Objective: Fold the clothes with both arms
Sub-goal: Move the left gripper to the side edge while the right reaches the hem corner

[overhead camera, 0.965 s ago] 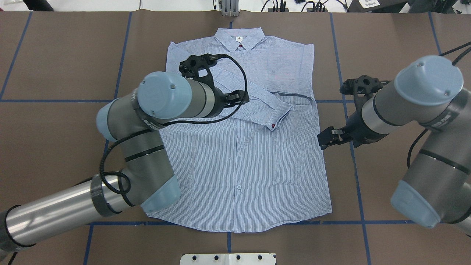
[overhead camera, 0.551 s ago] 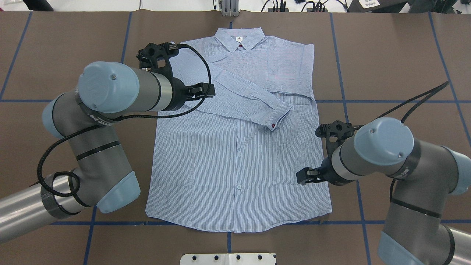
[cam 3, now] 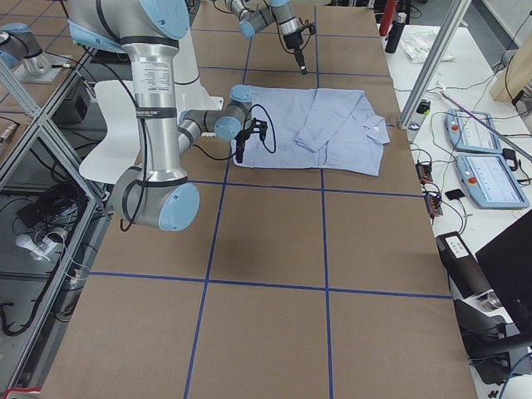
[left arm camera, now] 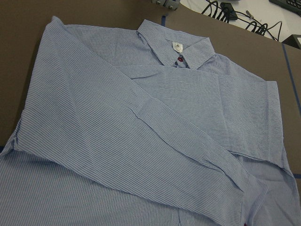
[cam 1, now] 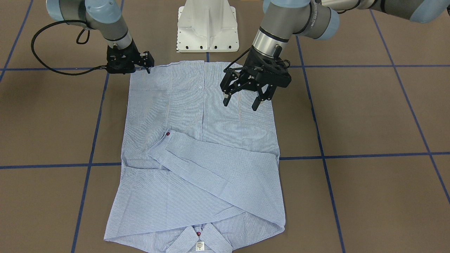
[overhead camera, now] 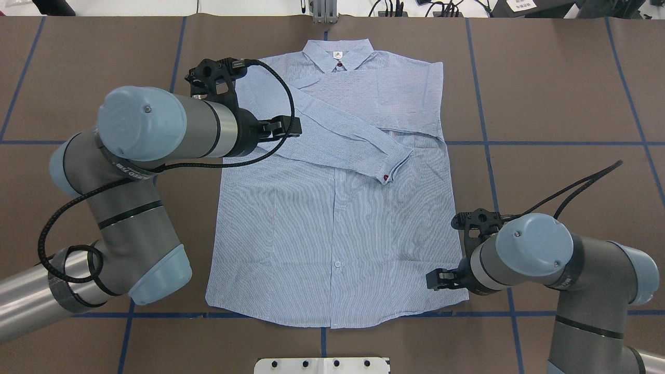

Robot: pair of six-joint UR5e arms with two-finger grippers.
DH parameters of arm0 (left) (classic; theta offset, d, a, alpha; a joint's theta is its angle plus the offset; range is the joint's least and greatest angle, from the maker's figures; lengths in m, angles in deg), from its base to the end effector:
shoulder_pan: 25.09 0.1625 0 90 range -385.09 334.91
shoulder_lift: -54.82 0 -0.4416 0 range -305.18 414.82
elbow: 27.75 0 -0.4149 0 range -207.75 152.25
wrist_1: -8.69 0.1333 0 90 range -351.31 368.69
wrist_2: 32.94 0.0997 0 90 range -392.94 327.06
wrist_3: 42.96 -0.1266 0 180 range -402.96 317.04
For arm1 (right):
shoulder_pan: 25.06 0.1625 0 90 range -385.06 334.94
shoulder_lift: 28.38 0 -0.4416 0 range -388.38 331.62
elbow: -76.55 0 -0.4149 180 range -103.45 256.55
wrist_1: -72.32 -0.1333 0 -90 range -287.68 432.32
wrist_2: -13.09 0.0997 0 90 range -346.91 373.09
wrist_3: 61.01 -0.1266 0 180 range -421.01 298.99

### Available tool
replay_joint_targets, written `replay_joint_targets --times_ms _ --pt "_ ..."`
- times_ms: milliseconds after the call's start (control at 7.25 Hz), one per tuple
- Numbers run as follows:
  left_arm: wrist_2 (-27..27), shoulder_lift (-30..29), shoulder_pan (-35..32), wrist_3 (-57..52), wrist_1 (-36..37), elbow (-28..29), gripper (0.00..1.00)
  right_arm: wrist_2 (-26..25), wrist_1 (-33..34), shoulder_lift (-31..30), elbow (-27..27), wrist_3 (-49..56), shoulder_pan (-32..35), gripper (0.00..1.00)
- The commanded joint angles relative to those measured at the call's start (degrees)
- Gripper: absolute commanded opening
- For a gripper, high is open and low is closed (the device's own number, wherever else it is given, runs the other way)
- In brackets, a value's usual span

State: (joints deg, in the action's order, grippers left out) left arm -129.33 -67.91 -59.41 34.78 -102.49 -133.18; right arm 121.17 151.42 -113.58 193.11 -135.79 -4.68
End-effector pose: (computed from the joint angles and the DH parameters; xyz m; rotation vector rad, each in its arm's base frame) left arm 0.4848 -0.4753 0.1760 0.3897 1.1528 -0.2691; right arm -0.4790 -0.2783 0.4087 -0.0631 -0.7879 -0.0310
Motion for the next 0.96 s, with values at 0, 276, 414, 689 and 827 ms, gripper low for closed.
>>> replay_joint_targets --times_ms 0,276,414,689,827 --pt "0.1 0.0 0.1 0.1 0.0 0.0 1.00 0.2 -3.8 -1.9 -1.8 -0.5 -0.2 0.98" --pt "0.1 0.3 0.1 0.1 -0.1 0.0 1.00 0.5 -3.8 -1.8 -1.9 -1.3 -0.8 0.80" --pt "0.1 0.3 0.2 0.1 -0.1 0.1 1.00 0.6 -3.8 -1.8 -1.9 -1.5 -1.0 0.70" --pt "0.2 0.4 0.2 0.1 -0.1 0.0 1.00 1.0 -3.8 -1.8 -1.8 -1.5 -1.0 0.54" --pt "0.2 0.4 0.2 0.1 0.0 0.0 1.00 1.2 -3.7 -1.8 -1.8 -1.5 -1.0 0.47"
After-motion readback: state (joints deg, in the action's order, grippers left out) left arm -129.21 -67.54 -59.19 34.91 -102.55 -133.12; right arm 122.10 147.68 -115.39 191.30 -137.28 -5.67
